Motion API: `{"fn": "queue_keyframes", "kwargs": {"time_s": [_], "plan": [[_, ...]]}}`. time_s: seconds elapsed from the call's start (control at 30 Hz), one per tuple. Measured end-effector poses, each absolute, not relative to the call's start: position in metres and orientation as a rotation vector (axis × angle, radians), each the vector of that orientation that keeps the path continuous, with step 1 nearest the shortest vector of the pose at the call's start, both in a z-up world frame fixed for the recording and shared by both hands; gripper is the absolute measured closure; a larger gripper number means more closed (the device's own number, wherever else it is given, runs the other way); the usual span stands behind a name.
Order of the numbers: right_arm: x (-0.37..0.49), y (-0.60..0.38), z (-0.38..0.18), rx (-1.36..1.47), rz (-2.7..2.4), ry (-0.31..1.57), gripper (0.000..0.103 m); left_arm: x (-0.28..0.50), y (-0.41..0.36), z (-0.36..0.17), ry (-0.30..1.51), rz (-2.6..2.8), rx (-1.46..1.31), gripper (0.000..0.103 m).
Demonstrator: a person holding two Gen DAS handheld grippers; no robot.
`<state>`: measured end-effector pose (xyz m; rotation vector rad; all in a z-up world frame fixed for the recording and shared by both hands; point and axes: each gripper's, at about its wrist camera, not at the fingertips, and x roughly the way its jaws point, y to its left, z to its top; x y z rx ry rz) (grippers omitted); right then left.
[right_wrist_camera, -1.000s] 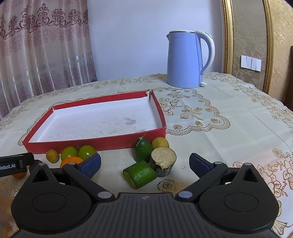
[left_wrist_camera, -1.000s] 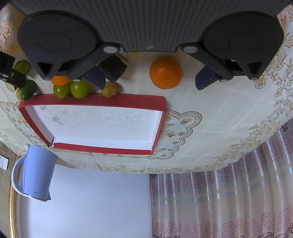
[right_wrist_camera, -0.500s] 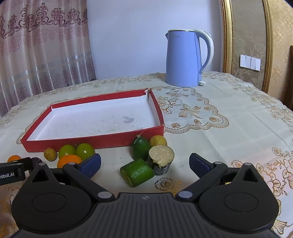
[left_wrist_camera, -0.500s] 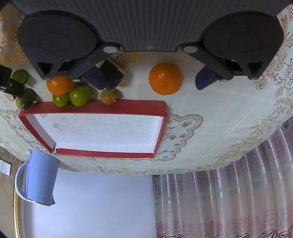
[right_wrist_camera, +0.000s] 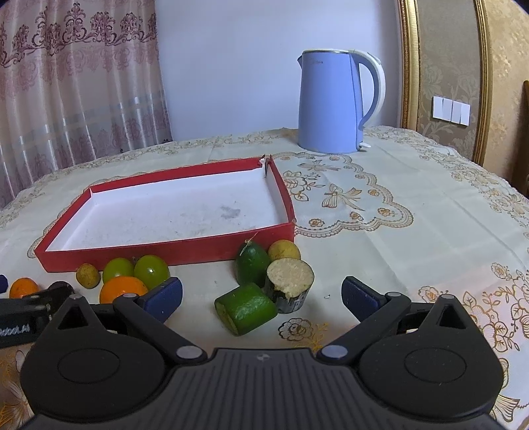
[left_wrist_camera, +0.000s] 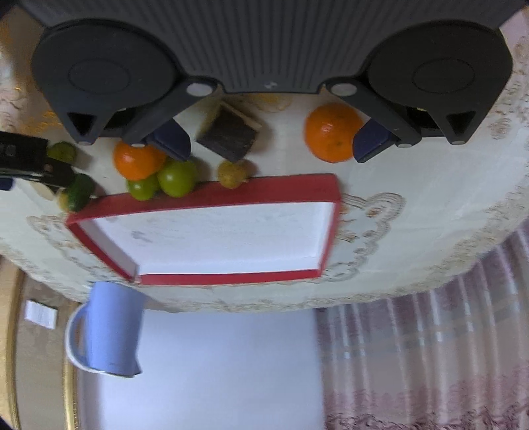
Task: Organize fruits
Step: 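Close the left gripper around the mandarin orange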
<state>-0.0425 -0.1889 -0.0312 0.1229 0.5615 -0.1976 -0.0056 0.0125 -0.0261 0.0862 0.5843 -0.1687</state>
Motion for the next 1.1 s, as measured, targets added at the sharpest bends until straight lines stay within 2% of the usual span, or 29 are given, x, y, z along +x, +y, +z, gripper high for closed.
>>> {"fn": "queue_keyframes", "kwargs": {"time_s": [0.57,1.1], "plan": [[-0.053,-0.196,-0.037,0.094,-0.196,0.572,0.000,0.000,0.000,-0.034,0.524,-0.240,0.203,0.000],[-0.060,-0.201,-0.040,0.083,-0.205,0.550,0.000,0.010,0.000,-0.033,0.499,-0.396,0.273,0.015]]}}
